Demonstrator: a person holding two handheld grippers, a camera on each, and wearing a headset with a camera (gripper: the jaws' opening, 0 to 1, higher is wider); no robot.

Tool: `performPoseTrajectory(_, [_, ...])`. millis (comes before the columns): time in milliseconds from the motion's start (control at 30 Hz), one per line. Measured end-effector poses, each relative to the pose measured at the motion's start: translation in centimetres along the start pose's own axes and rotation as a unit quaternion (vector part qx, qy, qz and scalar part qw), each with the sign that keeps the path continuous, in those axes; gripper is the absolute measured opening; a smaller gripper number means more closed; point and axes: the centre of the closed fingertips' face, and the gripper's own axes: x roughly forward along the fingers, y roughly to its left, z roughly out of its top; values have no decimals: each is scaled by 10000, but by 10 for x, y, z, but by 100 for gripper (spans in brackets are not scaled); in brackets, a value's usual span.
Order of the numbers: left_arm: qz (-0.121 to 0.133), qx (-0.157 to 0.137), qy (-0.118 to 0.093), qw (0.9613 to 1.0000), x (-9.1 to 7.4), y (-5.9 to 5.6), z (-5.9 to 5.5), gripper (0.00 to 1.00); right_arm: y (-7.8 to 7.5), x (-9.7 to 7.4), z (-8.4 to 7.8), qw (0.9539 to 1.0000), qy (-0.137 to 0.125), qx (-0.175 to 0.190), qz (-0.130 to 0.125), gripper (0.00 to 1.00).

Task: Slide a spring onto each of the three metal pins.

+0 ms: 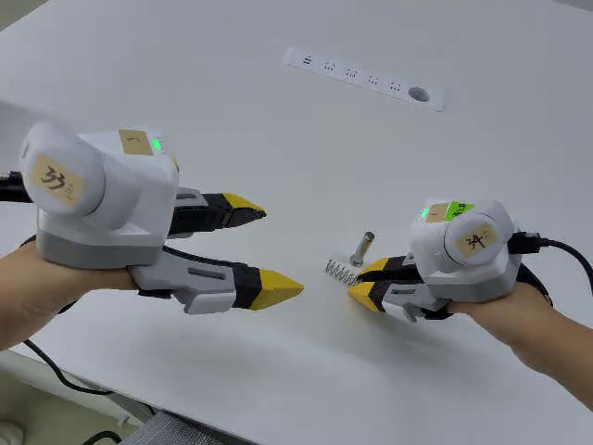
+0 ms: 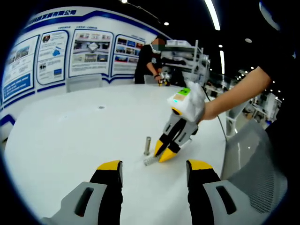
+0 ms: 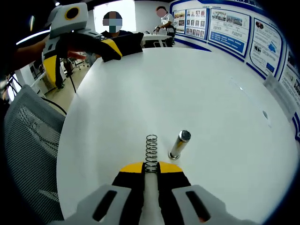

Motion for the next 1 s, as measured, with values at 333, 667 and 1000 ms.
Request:
performPoseTrajectory(333, [-83,370,254,9990,7,-9,-5,52,22,-39,31,9988,-333,-248,247,10])
performPoseTrajectory(667, [-527,1082,537,9913,27,-41,-3,49,64,-83,65,9919,-616,-919,624,10])
performPoseTrajectory(1000, [-1216,1262,527,9831,28,-81,-1,35,90,-98,57,9856,-245,-1461,817,10])
